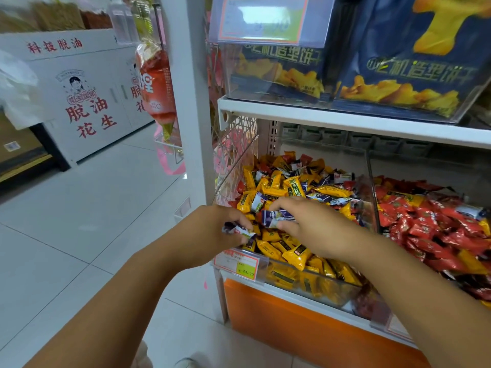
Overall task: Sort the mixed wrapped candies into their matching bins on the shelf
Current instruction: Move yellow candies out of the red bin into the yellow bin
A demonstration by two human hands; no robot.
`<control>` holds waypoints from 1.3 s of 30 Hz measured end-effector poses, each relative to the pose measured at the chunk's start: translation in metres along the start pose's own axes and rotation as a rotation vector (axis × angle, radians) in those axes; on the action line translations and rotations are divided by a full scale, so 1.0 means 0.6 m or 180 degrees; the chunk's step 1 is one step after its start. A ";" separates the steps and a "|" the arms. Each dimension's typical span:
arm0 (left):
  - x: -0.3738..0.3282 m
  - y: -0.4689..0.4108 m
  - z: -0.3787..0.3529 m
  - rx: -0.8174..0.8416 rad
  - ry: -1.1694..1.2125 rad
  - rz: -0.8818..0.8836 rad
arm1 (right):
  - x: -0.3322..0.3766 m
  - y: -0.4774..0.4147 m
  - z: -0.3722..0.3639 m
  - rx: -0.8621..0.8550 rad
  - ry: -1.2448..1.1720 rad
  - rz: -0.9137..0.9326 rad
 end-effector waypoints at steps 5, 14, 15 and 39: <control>-0.026 -0.032 -0.006 -0.0561 0.0268 0.0091 | -0.010 0.044 0.061 -0.0389 0.0334 -0.0150; -0.034 -0.130 -0.035 -0.0803 -0.0125 0.0442 | -0.061 0.076 0.142 -0.0721 0.0192 -0.0464; -0.035 -0.136 -0.038 -0.0780 -0.0218 0.0448 | -0.067 0.073 0.142 -0.0701 0.0191 -0.0464; -0.019 -0.123 -0.053 -0.0568 -0.0105 0.0219 | -0.065 0.032 0.078 0.0105 0.0960 -0.0469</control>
Point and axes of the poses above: each hand's wrist, its own y-axis away from the middle knuckle, its own z-axis out of the back of the hand, x = y × z, the point moved 1 cm from there along -y, towards the middle knuckle, and after that the axes turned 12 degrees about -y, right-handed, at the moved point
